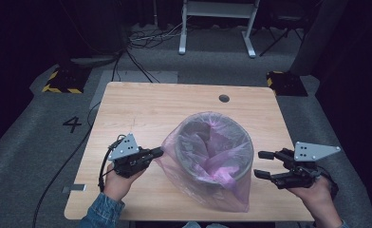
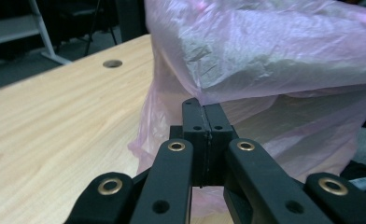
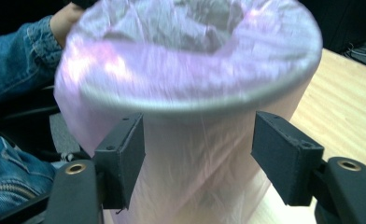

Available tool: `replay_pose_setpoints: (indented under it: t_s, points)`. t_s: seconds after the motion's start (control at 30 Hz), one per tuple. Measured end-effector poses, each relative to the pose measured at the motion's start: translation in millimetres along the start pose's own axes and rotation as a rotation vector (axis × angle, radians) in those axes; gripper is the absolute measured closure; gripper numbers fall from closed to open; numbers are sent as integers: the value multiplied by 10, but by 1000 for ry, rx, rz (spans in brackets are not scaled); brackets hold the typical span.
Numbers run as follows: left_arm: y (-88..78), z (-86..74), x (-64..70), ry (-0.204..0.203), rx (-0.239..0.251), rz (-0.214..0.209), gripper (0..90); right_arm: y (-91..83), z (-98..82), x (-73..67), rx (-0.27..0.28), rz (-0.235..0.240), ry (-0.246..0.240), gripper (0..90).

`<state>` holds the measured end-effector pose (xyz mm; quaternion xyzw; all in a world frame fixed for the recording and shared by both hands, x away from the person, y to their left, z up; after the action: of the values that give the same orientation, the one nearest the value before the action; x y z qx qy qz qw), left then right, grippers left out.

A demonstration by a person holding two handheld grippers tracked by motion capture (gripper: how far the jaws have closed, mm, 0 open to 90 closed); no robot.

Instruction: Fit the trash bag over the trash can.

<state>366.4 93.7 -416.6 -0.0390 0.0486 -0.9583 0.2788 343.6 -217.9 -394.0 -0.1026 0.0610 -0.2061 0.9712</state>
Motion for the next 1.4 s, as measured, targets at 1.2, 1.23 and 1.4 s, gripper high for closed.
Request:
replay_pose_setpoints:
  t_s: [1.2,1.23,1.4]
  points:
    - [360,-469,-362,-38,-215,51,899,277,-146,908,-151,-216,34,900]
    - [381,-525,-367,-36,-236,52,899,312,-217,929,-165,-211,45,900]
    - [425,-805,-347,1,-356,53,899,451,-596,982,-256,-183,86,900]
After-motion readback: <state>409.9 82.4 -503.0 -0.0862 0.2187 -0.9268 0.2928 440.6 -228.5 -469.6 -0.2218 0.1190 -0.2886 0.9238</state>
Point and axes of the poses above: each handheld gripper's, and its own axes: y roughly forward along the jaws, z roughly out of its top, x roughly to its right, the point moved 10 cm from there along y, roughly forward along the jaws, and after that the axes turned 13 degrees about x, right-handed, at the moved point
